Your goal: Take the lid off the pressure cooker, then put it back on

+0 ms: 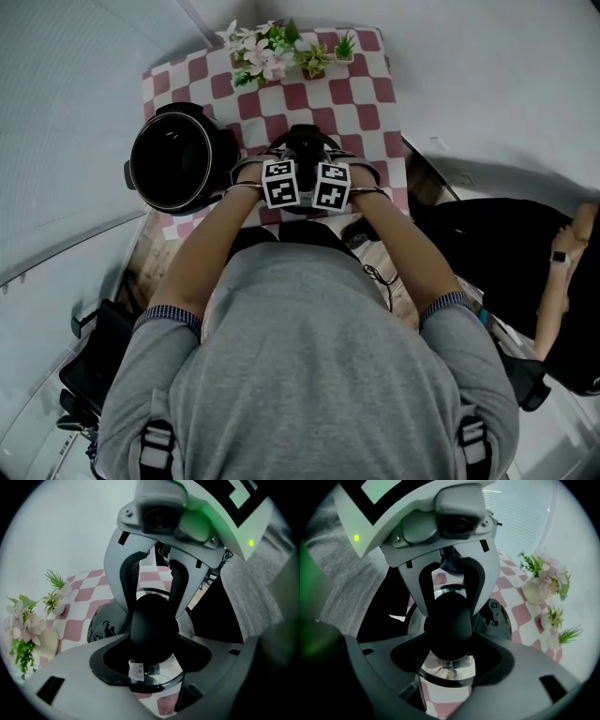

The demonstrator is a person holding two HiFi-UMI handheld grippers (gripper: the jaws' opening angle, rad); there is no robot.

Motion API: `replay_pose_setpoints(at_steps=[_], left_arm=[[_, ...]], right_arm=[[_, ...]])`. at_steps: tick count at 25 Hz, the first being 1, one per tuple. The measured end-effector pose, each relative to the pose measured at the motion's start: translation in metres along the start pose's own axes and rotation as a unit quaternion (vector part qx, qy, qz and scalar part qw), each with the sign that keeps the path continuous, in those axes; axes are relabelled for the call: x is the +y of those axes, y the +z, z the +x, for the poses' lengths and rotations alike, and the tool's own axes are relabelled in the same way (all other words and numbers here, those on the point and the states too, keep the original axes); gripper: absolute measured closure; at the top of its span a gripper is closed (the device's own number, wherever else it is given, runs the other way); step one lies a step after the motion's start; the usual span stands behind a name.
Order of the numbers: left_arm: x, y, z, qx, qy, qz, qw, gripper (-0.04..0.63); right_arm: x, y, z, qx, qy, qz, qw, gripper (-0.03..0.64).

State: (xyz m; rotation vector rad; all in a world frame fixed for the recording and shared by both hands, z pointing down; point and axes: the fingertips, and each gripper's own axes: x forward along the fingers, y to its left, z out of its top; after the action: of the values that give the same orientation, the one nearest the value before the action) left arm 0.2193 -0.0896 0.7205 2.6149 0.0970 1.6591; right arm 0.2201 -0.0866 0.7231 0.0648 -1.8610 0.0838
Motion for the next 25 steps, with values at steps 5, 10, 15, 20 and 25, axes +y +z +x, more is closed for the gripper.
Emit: replay_pose_setpoints(at_steps=[5, 10, 15, 20, 25], left_arm=[[-0.006, -0.001, -0.004, -0.003, -0.002, -0.007, 1.0, 0.298], [-0.015, 0.001, -0.015, -0.01, 0.002, -0.018, 0.9998, 0.298], [-0.021, 0.01, -0.037, -0.02, 0.011, -0.019, 0.9995, 0.298], [-0.022, 0.023, -0.062, -0.038, 0.022, -0.023, 0.9988, 0.298], [-0.023, 0.035, -0.088, -0.035, 0.035, -0.029, 0.9983, 0.298]], right_arm=[[0.006, 0.003, -0.004, 0.004, 0.006, -0.008, 1.0, 0.327], [0.014, 0.009, -0.016, 0.004, 0.01, -0.019, 1.0, 0.327], [0.019, 0.017, -0.036, -0.001, 0.009, -0.023, 1.0, 0.328], [0.019, 0.024, -0.063, 0.0, 0.007, -0.028, 1.0, 0.328], [0.018, 0.032, -0.09, 0.001, -0.001, -0.043, 0.999, 0.327]])
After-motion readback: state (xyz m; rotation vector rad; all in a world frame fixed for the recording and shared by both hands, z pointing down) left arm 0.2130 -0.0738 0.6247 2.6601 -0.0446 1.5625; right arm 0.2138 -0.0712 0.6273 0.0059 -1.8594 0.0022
